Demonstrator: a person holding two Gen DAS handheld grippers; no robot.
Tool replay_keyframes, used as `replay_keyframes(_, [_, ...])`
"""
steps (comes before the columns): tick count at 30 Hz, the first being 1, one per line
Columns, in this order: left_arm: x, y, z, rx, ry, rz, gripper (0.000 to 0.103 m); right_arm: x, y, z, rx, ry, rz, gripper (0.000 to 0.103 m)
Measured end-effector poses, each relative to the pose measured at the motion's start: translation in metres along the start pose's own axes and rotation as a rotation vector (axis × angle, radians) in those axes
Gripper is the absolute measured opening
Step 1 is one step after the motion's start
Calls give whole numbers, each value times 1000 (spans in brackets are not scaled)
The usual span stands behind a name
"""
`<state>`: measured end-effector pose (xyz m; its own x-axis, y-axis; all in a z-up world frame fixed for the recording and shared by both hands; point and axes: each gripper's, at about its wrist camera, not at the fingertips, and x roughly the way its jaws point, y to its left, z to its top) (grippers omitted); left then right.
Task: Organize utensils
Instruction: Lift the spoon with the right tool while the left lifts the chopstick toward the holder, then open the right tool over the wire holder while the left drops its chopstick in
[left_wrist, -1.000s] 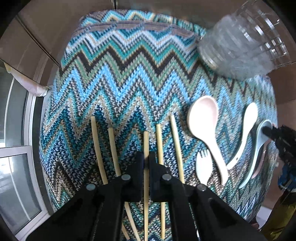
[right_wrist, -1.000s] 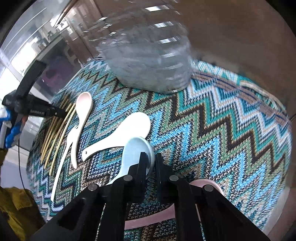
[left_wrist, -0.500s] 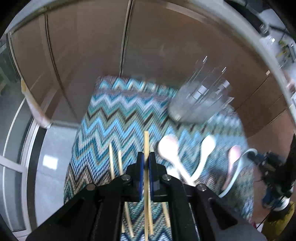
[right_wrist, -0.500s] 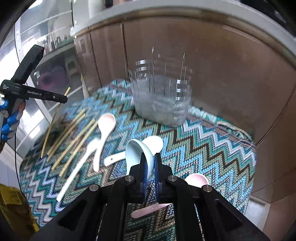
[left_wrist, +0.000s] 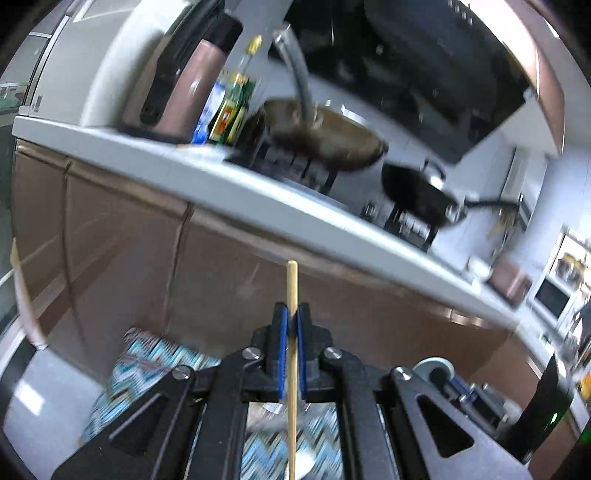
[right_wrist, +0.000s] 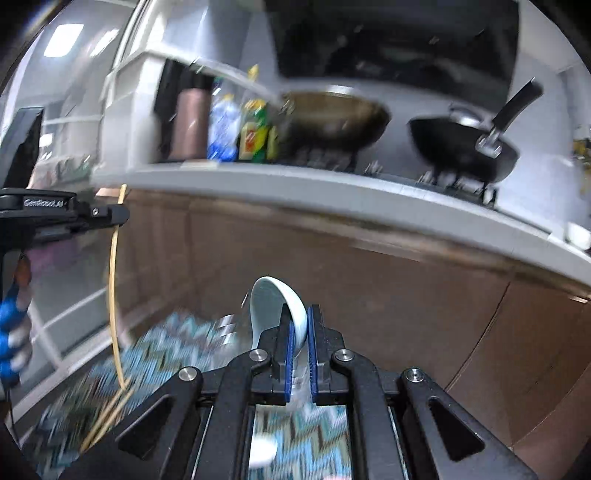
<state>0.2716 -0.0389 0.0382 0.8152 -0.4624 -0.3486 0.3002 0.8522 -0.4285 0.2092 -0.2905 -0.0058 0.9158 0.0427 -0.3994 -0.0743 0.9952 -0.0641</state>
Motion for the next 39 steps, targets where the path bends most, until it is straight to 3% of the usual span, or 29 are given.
replay_keyframes(6, [47, -17, 3, -3, -113, 60, 4, 42, 0, 15, -7, -62, -155, 6])
replay_keyframes(11, [90, -16, -19, 19, -138, 131, 5, 82, 1, -5, -28, -38, -223, 6])
replay_keyframes(22, [132, 2, -78, 115, -167, 226, 5, 114, 18, -58, -79, 26, -252, 7])
replay_keyframes(27, [127, 7, -89, 159, -138, 230, 7, 113, 15, -68, -43, 57, -224, 9])
replay_keyframes(29, [121, 7, -91, 171, -128, 223, 14, 111, 13, -70, -13, 75, -207, 15])
replay_keyframes(31, [108, 6, -92, 181, -133, 223, 33, 107, 10, -71, 11, 84, -197, 23])
replay_keyframes(33, [87, 6, -91, 181, -145, 216, 40, 98, 6, -71, 36, 89, -184, 28])
replay_keyframes(35, [70, 4, -87, 187, -145, 205, 41, 90, 5, -71, 43, 90, -171, 35])
replay_keyframes(39, [33, 4, -76, 206, -95, 214, 42, 71, 7, -65, 52, 93, -144, 35])
